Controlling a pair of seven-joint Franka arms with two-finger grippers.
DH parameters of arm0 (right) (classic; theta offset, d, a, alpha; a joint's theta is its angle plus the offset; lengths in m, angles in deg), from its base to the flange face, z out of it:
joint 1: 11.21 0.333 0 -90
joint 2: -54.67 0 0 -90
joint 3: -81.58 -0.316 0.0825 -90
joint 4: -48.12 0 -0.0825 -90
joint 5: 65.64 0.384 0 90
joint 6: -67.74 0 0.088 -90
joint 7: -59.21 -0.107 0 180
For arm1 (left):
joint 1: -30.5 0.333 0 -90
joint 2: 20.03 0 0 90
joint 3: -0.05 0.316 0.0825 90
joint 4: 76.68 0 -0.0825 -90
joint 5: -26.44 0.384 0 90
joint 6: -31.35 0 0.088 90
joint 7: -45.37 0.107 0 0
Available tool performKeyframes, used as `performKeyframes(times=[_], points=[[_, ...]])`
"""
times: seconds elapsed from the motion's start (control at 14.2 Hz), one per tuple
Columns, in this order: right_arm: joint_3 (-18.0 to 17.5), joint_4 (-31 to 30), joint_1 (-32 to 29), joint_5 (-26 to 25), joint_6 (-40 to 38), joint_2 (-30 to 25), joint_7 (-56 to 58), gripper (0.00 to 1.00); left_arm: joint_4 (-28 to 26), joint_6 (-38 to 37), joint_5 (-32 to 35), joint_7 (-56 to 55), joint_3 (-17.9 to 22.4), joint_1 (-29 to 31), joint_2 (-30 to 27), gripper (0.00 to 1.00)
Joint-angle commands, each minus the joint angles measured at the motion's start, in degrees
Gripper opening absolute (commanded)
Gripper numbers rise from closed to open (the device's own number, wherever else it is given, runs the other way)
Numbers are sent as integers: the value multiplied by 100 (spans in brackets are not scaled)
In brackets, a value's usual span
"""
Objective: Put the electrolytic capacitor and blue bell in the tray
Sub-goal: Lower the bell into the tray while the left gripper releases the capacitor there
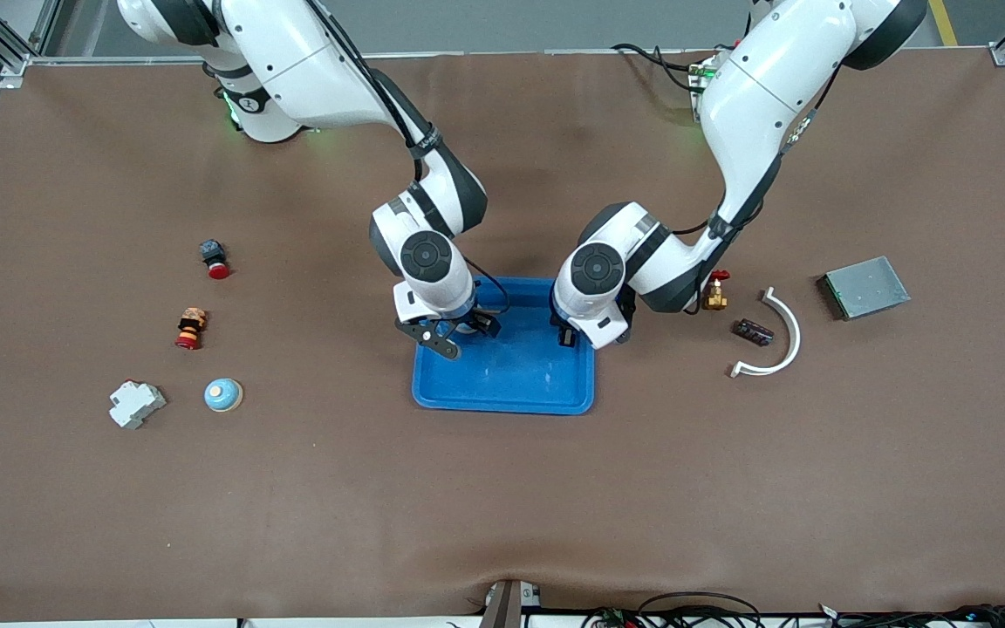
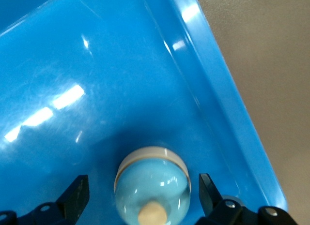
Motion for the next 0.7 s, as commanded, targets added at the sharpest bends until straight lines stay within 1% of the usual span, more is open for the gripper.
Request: performKeyframes(times=[0.0, 0.21, 0.28, 0.42, 0.63], points=[[74, 567, 43, -84, -767, 30, -93, 100, 104, -213, 112, -139, 39, -25, -90, 100], [65, 937, -176, -786, -1331, 13, 12, 100, 525, -976, 121, -77, 48, 53, -248, 100], [65, 938, -264, -884, -1358, -5, 143, 100, 631, -1205, 121, 19, 57, 115, -344, 100], [74, 877, -519, -902, -1411, -145, 870, 100, 649, -1592, 121, 509, 48, 430, -643, 100], [74, 772, -1081, -902, -1516, -417, 1889, 100, 605, -2321, 121, 1738, 48, 1054, -977, 100]])
